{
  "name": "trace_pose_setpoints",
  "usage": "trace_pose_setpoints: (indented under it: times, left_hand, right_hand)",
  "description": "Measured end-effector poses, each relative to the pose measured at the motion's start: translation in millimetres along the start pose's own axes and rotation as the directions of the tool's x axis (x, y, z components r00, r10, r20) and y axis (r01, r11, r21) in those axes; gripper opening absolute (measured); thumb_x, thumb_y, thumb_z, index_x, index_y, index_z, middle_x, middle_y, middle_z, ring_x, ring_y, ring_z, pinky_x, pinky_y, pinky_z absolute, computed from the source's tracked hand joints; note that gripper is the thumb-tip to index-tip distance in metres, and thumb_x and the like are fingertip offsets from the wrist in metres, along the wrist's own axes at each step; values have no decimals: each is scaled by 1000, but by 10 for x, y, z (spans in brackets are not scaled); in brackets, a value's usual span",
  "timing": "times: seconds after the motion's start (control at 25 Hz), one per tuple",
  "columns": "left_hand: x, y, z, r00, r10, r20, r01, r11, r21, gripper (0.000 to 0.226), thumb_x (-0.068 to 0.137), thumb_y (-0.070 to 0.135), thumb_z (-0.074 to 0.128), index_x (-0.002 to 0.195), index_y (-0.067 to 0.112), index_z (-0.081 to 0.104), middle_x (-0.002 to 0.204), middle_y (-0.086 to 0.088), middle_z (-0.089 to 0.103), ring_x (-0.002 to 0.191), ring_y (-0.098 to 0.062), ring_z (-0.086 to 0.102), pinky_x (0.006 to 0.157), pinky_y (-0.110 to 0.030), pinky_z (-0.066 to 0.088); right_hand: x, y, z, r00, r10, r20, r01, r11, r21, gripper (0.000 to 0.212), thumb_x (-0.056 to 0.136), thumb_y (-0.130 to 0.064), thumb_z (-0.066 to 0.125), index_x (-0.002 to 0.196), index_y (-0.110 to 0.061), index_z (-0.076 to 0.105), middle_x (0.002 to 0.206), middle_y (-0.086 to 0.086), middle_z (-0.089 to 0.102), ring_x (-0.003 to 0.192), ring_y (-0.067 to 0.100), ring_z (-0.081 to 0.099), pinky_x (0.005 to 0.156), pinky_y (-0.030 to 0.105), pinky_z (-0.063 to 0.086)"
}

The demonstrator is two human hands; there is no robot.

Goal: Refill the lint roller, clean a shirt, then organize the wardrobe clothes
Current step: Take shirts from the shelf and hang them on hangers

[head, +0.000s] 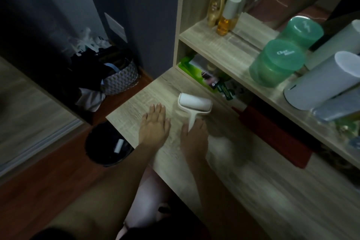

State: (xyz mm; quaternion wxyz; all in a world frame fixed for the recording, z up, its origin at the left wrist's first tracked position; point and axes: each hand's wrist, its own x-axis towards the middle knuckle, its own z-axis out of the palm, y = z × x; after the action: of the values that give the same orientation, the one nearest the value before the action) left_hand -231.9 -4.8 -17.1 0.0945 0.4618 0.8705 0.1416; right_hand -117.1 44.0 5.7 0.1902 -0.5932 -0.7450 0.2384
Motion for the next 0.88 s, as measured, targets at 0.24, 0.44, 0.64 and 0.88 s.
trace_pose_setpoints:
  times: [0.24, 0.44, 0.64, 0.88]
  left_hand:
    - [-25, 43, -39, 987, 31, 160, -26, 999, -29, 57, 101, 37, 27, 151, 11, 16, 160, -7, 13, 148, -21, 8, 118, -38, 11]
    - [339, -152, -1176, 994, 92, 53, -95, 993, 65, 59, 101, 38, 30, 151, 10, 15, 160, -7, 13, 147, -20, 10, 117, -35, 14]
    - [428, -809, -3021, 951, 95, -294, -22, 970, 242, 57, 100, 39, 34, 149, 12, 25, 158, -6, 23, 145, -22, 21, 116, -39, 20]
    - [-275, -2297, -4837, 782, -35, -622, 290, 904, 314, 58, 99, 41, 34, 149, 13, 24, 158, -4, 21, 146, -20, 20, 116, -36, 17]
  right_hand:
    - [-68, 70, -159, 988, -24, -152, 13, 997, -71, 54, 81, -53, 54, 114, -10, 54, 104, 9, 58, 90, 21, 57, 68, 26, 41]
    - [179, -873, -670, 920, -315, -231, 345, 933, 105, 45, 85, -50, 37, 104, -13, 55, 97, 5, 56, 87, 18, 54, 71, 28, 46]
    - [325, -2695, -1044, 719, -638, -275, 684, 719, 124, 38, 91, -43, 39, 106, -11, 53, 104, 9, 55, 97, 26, 53, 74, 36, 45]
    - [-482, -5034, -807, 383, -876, -292, 921, 339, 192, 32, 92, -38, 45, 107, -10, 53, 106, 10, 55, 100, 28, 53, 71, 34, 42]
